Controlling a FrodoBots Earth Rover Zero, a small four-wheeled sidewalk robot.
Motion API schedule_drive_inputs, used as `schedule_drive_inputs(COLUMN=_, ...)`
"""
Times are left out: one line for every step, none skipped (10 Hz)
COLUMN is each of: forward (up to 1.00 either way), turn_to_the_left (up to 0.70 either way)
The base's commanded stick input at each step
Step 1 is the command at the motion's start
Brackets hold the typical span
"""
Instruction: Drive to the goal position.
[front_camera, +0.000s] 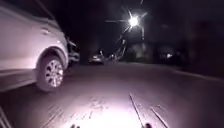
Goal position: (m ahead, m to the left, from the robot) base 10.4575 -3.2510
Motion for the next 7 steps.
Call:
schedule_drive_inputs(forward=0.85, turn_to_the_left=0.00)
schedule_drive_inputs(forward=0.85, turn_to_the_left=0.00)
schedule_drive_inputs(forward=0.85, turn_to_the_left=0.00)
schedule_drive_inputs(forward=0.85, turn_to_the_left=0.00)
schedule_drive_inputs(forward=0.85, turn_to_the_left=0.00)
schedule_drive_inputs(forward=0.85, turn_to_the_left=0.00)
schedule_drive_inputs(forward=0.85, turn_to_the_left=0.00)
